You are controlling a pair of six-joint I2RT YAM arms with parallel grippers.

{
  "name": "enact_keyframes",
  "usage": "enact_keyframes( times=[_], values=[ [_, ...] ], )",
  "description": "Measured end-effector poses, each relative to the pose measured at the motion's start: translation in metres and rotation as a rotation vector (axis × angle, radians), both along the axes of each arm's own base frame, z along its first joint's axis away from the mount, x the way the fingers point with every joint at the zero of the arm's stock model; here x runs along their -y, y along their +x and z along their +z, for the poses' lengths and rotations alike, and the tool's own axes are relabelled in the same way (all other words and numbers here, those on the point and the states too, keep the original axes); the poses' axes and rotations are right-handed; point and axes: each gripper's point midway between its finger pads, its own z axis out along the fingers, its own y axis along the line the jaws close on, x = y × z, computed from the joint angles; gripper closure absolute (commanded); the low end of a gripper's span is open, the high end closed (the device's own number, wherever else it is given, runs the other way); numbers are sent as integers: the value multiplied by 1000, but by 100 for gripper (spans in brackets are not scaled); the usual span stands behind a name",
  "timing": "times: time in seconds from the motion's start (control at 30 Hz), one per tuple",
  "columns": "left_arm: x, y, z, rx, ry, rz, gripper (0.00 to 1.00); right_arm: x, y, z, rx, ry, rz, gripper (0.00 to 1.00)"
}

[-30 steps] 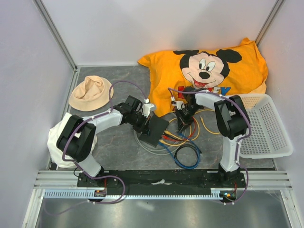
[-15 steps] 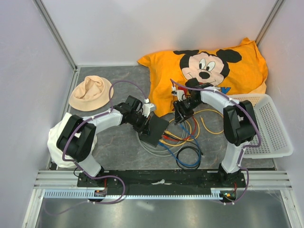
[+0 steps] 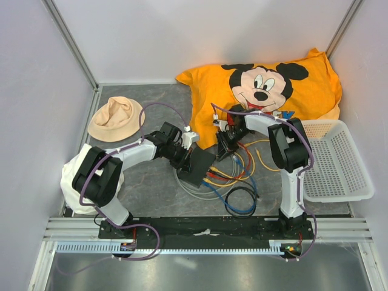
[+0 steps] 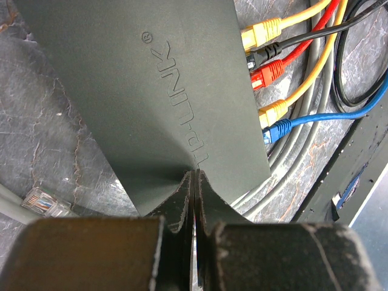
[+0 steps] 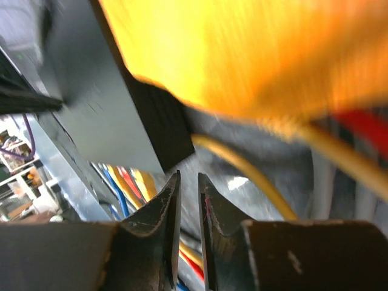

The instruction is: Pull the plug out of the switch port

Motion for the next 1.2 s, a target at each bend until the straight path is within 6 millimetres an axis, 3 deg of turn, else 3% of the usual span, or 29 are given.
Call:
enact_keyframes(
  times=[0.23, 0.43, 0.53, 0.7, 0.83, 1.2],
  values=[
    [-11, 11, 5, 83, 61, 48, 98, -44, 20, 8, 81, 13, 41, 77],
    [-12, 14, 13, 113, 60, 64, 98, -92, 8, 3, 159, -6, 152, 76],
    [-12, 15, 12, 109, 63, 78, 98, -91, 7, 3, 156, -5, 156, 72],
    [-19, 11, 1, 69, 94, 148, 98, -56, 32, 2, 149, -12, 89, 58],
    [-17, 13, 0, 53, 88, 177, 98, -38, 43, 10, 125, 51, 59, 55],
    [-10, 21, 0, 22, 80, 215, 99, -72, 13, 34, 42, 198, 133, 48]
  ],
)
